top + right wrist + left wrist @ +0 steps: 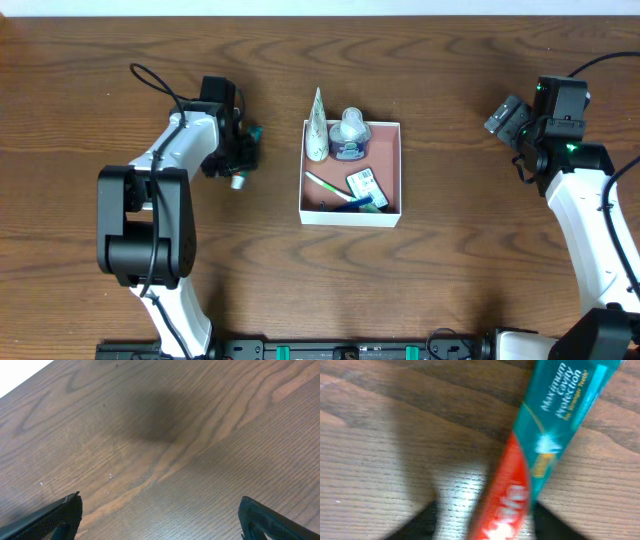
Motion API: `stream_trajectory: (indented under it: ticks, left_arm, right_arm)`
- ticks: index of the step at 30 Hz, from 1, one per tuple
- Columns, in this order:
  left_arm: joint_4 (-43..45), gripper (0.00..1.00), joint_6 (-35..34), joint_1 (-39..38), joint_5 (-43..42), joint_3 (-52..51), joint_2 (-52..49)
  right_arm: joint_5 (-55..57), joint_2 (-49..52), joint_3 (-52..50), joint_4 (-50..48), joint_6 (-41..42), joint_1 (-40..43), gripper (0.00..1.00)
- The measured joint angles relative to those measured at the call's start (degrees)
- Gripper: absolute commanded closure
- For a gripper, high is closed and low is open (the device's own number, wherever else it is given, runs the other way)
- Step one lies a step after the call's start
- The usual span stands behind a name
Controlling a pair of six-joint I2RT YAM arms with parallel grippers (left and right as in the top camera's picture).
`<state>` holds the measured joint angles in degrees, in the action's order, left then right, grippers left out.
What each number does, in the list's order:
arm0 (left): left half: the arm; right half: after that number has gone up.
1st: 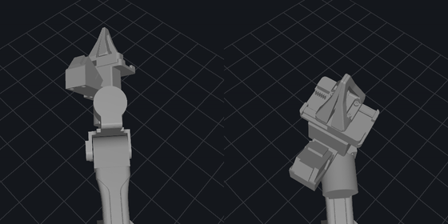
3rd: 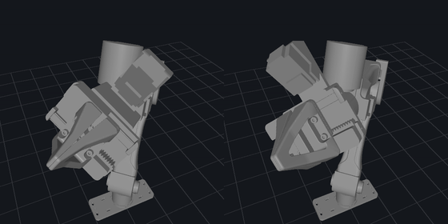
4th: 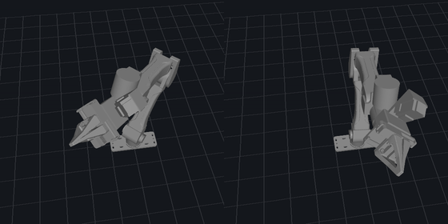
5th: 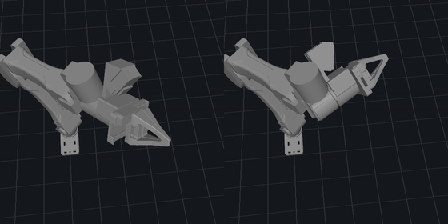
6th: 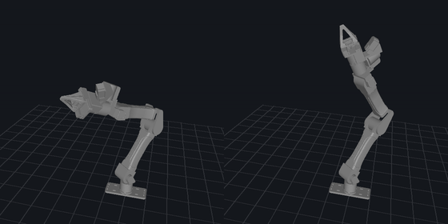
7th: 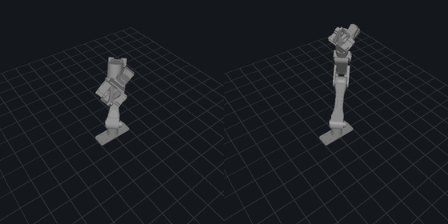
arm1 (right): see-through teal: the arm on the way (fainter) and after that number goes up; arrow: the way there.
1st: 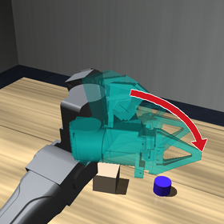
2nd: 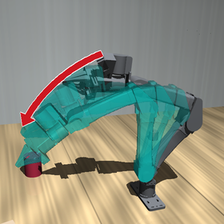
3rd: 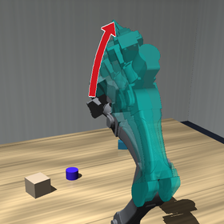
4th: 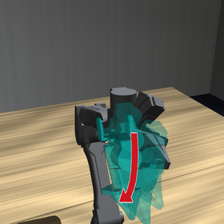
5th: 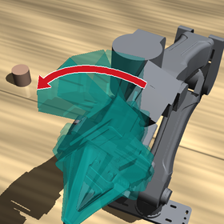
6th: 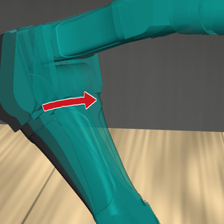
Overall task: Pack container
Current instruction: 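Move the left gripper back to the toothpaste tube and grasp it, then lift the toothpaste tube into the box and release it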
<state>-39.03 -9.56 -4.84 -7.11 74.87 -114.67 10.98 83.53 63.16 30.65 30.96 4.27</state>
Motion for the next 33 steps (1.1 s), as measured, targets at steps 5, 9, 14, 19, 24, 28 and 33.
stream_trajectory:
  ticks: [5, 9, 14, 19, 24, 28, 33]
  left_arm:
    - [0.0, 0.81, 0.76, -1.29, 0.02, 0.0, 0.0]
    - [-0.02, 0.81, 0.85, -1.7, 0.02, 0.02, 0.0]
    - [-1.22, 0.81, 0.85, -1.7, 0.02, 0.11, 0.07]
    - [-3.52, 0.81, 0.85, -1.7, 0.02, 0.11, 2.86]
    - [-6.4, 0.81, 1.07, -1.7, -0.44, 0.11, 12.46]
    - [-8.35, 0.81, 4.09, -1.84, -3.23, 0.11, 22.75]
    - [-8.74, 0.81, 12.87, -4.7, -9.53, 0.11, 34.47]
  right_arm:
    - [0.0, 0.0, 0.0, 0.0, 0.0, 0.0, 0.01]
    - [0.0, 0.0, 0.0, 0.0, 0.0, 0.0, 0.01]
    - [0.0, 0.0, 0.0, 0.0, 0.0, 0.0, 0.01]
    - [0.0, 0.0, 0.0, 0.0, 0.0, 0.0, 0.01]
    - [0.0, 0.0, 0.0, 0.0, 0.0, 0.0, 0.01]
    - [0.0, 0.0, 0.0, 0.0, 0.0, 0.0, 0.01]
    - [0.0, 0.0, 0.0, 0.0, 0.0, 0.0, 0.01]
